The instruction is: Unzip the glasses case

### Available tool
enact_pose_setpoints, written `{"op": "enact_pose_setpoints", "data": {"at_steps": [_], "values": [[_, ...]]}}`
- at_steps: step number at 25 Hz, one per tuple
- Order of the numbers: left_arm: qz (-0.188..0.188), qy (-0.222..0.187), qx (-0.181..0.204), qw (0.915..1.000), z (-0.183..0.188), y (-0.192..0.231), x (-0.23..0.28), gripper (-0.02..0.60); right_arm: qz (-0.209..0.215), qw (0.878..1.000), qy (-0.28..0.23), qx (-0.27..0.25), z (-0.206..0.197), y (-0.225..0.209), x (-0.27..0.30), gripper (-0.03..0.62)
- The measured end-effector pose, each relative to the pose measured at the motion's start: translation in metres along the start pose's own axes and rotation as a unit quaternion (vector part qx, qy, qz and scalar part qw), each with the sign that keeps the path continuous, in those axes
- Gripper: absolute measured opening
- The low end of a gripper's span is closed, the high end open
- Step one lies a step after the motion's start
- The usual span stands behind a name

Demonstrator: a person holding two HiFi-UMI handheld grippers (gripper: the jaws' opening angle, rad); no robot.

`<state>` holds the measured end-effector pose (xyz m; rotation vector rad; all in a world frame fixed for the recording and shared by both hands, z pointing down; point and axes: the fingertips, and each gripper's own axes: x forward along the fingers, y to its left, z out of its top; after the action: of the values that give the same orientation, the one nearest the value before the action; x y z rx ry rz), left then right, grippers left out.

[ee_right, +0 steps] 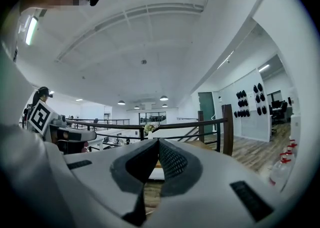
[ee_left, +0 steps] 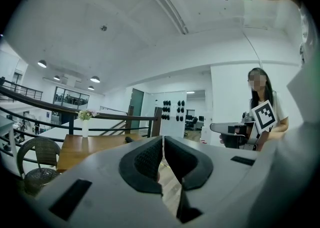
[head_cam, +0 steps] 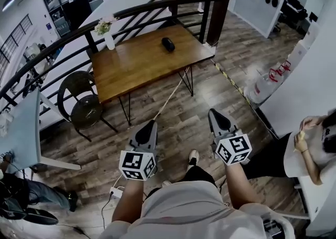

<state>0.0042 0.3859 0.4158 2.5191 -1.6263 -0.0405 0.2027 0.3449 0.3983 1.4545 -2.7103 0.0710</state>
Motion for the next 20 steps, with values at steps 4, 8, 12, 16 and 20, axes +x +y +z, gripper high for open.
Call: {"op": "enact_pose_setpoints", "data": {"at_steps": [4, 8, 12, 16, 20], "values": [[0.002, 0.01, -0.008, 0.9999, -0.007, 0.003, 0.017, 0.023, 0.0, 1.0, 0.015, 0.007, -0.008, -0.016, 0.013, 0.052], [0.007, 0.025, -0.014, 0.9996, -0.013, 0.012, 0.041, 0.023, -0.002, 0.999, 0.021, 0.024, -0.014, -0.038, 0.036, 0.051], [0.015, 0.034, -0.011, 0.9993, -0.016, 0.027, 0.081, 0.023, 0.003, 0.999, 0.023, 0.03, -0.021, -0.065, 0.069, 0.052], [0.014, 0.035, -0.005, 0.9993, -0.007, 0.032, 0.14, 0.023, 0.0, 0.999, 0.021, 0.038, -0.018, -0.113, 0.101, 0.052], [-0.001, 0.033, 0.001, 0.9994, 0.009, 0.026, 0.208, 0.023, -0.008, 0.999, 0.016, 0.049, -0.006, -0.17, 0.13, 0.052]]}}
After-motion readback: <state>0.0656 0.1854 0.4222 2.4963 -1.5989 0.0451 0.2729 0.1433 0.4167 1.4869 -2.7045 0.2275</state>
